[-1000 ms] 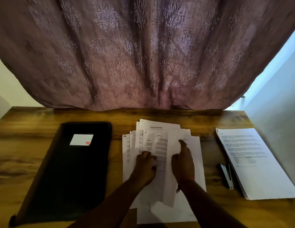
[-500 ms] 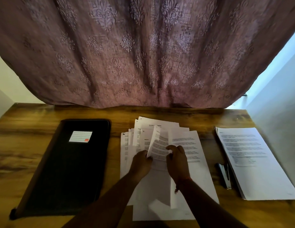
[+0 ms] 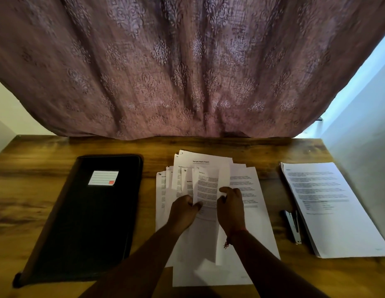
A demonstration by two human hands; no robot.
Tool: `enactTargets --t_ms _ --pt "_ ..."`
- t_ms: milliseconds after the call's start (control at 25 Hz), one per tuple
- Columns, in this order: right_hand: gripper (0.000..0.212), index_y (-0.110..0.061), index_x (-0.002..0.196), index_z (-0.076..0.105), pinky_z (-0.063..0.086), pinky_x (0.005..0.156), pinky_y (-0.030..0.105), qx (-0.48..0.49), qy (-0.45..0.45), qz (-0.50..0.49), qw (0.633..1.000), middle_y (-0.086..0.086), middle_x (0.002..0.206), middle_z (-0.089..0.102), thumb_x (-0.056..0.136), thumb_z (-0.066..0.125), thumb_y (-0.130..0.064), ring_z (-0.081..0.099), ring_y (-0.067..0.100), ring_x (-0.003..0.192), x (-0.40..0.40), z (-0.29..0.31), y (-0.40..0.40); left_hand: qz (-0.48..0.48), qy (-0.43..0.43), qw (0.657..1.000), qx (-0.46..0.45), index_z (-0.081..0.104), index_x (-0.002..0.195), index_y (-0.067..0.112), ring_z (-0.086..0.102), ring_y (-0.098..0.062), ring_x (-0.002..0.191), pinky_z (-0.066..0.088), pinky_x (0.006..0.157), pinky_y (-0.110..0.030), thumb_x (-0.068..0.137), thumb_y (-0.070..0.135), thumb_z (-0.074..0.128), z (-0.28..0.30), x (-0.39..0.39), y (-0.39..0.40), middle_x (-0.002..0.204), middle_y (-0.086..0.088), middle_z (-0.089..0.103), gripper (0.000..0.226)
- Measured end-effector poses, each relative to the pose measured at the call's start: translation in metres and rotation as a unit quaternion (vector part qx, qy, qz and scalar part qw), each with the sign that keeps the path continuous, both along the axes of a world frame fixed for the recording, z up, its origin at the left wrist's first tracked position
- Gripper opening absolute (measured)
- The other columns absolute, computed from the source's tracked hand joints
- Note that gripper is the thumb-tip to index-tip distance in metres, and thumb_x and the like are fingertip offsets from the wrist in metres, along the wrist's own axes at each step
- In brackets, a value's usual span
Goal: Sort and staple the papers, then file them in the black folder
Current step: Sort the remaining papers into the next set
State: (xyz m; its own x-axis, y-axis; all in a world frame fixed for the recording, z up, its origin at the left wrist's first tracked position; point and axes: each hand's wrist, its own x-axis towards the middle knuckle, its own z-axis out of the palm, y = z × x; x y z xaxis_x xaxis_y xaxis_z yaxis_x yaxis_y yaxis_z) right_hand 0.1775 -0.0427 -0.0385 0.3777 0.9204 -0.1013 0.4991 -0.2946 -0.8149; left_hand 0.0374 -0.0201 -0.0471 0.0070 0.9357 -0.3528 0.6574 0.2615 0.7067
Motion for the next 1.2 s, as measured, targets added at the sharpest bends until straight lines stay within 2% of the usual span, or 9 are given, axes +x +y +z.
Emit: enactTargets --t_ms 200,320,440,600,680,760,920,1080,1200 --pt "0.027 -0.010 0.118 0.057 0.048 0.103 0.040 -0.017 0.013 0.008 1.000 0.007 0.132 0.046 0.093 0.054 -0.001 0.045 0.029 0.131 0.000 -0.002 0.001 0.031 0.004 0.999 0.020 0.060 0.101 0.019 0.065 -0.020 0.110 0.054 0.091 -0.028 0.090 0.035 0.068 0.000 0.005 -0.002 0.121 -0.001 0.067 0.020" --pt "0.027 -0.012 0.121 0.056 0.047 0.102 0.039 -0.047 0.029 0.003 0.998 0.006 0.132 0.045 0.095 0.053 -0.003 0.047 0.027 0.128 0.004 -0.003 0.000 0.027 0.036 0.995 0.093 0.050 0.124 0.021 0.059 -0.022 0.118 0.054 0.092 -0.037 0.089 0.026 0.070 -0.006 0.004 -0.008 0.128 -0.001 0.059 0.041" --pt "0.027 -0.012 0.121 0.056 0.047 0.100 0.038 -0.045 0.022 0.006 0.999 0.006 0.132 0.046 0.095 0.053 -0.004 0.048 0.027 0.126 0.005 -0.004 -0.002 -0.001 0.082 0.993 0.086 0.047 0.136 0.020 0.054 -0.023 0.123 0.049 0.099 -0.037 0.093 0.027 0.065 -0.009 0.003 -0.009 0.133 -0.004 0.053 0.047" --pt "0.026 -0.013 0.120 0.056 0.048 0.100 0.038 -0.041 0.007 0.008 0.999 0.006 0.130 0.047 0.095 0.054 -0.005 0.049 0.027 0.125 0.005 -0.005 -0.003 0.028 0.053 0.995 0.077 0.057 0.127 0.016 0.058 -0.022 0.118 0.050 0.097 -0.031 0.093 0.025 0.066 -0.007 0.005 -0.006 0.130 -0.004 0.058 0.036" --pt "0.026 -0.013 0.119 0.056 0.048 0.099 0.038 -0.037 0.004 0.010 0.999 0.006 0.129 0.046 0.095 0.054 -0.005 0.049 0.026 0.125 0.005 -0.005 -0.002 0.064 -0.004 0.997 0.049 0.063 0.115 0.016 0.064 -0.015 0.105 0.053 0.083 -0.019 0.091 0.024 0.068 -0.007 0.004 -0.002 0.122 -0.002 0.065 0.027" --pt "0.025 -0.013 0.118 0.056 0.049 0.098 0.037 -0.032 0.003 0.012 0.999 0.006 0.129 0.046 0.094 0.055 -0.004 0.049 0.027 0.125 0.005 -0.006 -0.003 0.093 -0.044 0.994 0.021 0.064 0.109 0.016 0.064 -0.011 0.098 0.048 0.072 -0.012 0.089 0.025 0.070 -0.005 0.003 0.000 0.115 0.000 0.068 0.022" --pt "0.024 -0.013 0.117 0.057 0.050 0.096 0.036 -0.030 0.006 0.009 0.999 0.005 0.127 0.046 0.094 0.056 -0.004 0.050 0.027 0.123 0.006 -0.005 -0.003 0.102 -0.052 0.993 0.010 0.059 0.105 0.017 0.061 -0.012 0.095 0.048 0.075 -0.018 0.092 0.021 0.067 0.004 0.005 0.003 0.108 0.003 0.065 0.016" --pt "0.024 -0.014 0.117 0.057 0.050 0.095 0.035 -0.030 0.010 0.011 0.999 0.004 0.125 0.047 0.095 0.055 -0.005 0.051 0.026 0.122 0.006 -0.004 -0.003 0.110 -0.035 0.993 0.010 0.054 0.100 0.022 0.057 -0.011 0.090 0.046 0.071 -0.018 0.093 0.022 0.064 0.004 0.003 0.002 0.105 0.003 0.063 0.012" --pt "0.024 -0.014 0.117 0.057 0.051 0.096 0.035 -0.032 0.014 0.008 0.999 0.005 0.126 0.048 0.095 0.055 -0.006 0.051 0.026 0.122 0.007 -0.004 -0.004 0.092 -0.022 0.995 0.024 0.054 0.105 0.020 0.056 -0.009 0.089 0.045 0.068 -0.017 0.093 0.024 0.063 -0.003 0.002 -0.001 0.103 0.007 0.060 0.016"
